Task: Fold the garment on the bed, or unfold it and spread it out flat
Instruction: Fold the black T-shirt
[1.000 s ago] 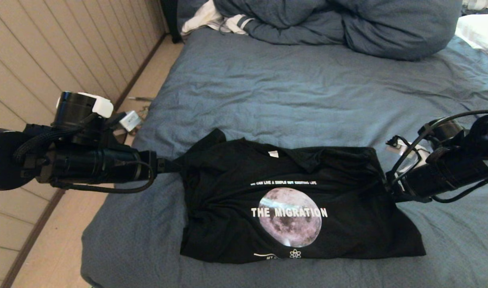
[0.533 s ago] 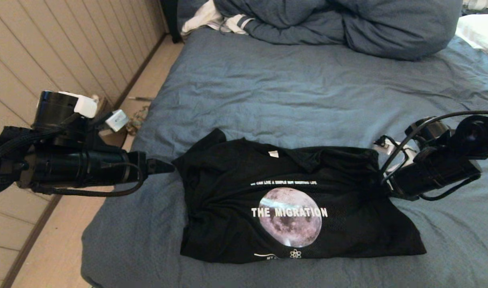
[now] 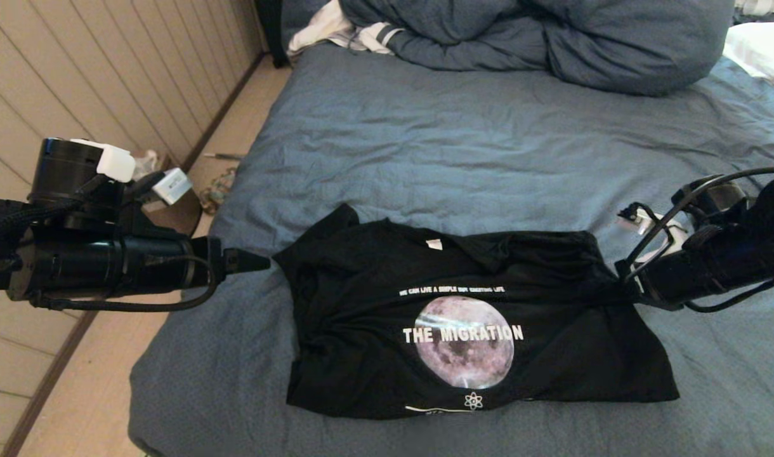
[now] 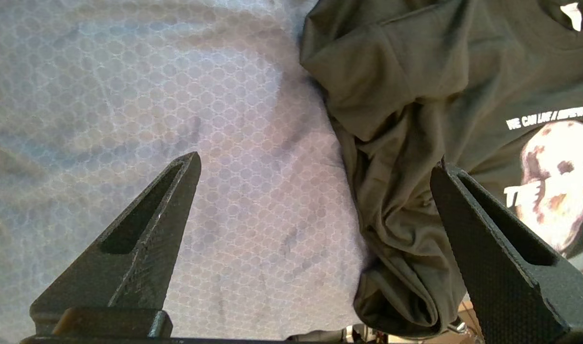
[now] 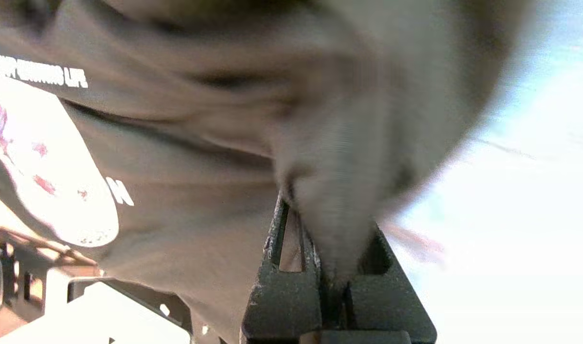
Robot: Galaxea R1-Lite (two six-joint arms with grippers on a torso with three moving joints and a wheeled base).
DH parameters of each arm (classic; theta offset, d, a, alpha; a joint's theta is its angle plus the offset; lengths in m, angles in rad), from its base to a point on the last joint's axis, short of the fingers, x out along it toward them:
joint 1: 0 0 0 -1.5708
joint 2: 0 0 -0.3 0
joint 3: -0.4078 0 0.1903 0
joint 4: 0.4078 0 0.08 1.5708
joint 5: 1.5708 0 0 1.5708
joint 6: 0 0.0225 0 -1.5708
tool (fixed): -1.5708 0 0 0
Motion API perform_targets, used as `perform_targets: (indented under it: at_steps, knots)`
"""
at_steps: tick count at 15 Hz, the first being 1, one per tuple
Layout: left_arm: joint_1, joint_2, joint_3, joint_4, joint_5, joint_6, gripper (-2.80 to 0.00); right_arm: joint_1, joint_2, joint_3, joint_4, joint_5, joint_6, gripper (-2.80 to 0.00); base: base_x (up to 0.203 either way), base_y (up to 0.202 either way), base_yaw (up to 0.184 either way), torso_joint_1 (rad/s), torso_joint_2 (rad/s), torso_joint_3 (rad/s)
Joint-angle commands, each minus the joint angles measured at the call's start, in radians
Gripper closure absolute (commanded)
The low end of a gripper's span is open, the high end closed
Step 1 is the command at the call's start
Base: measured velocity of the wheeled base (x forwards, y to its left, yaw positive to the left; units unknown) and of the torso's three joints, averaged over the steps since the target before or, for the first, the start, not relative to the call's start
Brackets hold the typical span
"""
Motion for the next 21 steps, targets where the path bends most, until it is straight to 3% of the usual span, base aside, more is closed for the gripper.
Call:
perform_targets:
  at_steps: [1,8,14,18,21]
  knots:
    - [-0.001,-0.001,-0.002,0.0,-0.001,-0.002,-2.8,-0.071,-0.035,0.003,0.004,0.002,-0.015,0.0,0.0,0.0,0.0,0.0,0.0,0.0]
    - [-0.018,-0.008,-0.013,0.015,-0.003,-0.003,-2.8,-0.252,-0.052,0.013,0.009,0.028,-0.085,0.0,0.0,0.0,0.0,0.0,0.0,0.0]
    - [-0.029,-0.008,-0.022,0.017,-0.002,-0.003,-2.8,-0.435,-0.048,-0.064,0.02,0.028,-0.137,0.0,0.0,0.0,0.0,0.0,0.0,0.0]
    - [-0.029,-0.019,-0.005,0.014,-0.004,-0.002,-2.8,-0.401,-0.105,-0.106,0.122,0.068,-0.139,0.0,0.0,0.0,0.0,0.0,0.0,0.0]
    - [-0.029,-0.042,0.004,0.017,-0.026,-0.002,-2.8,-0.228,-0.146,-0.156,0.219,0.092,-0.121,0.0,0.0,0.0,0.0,0.0,0.0,0.0]
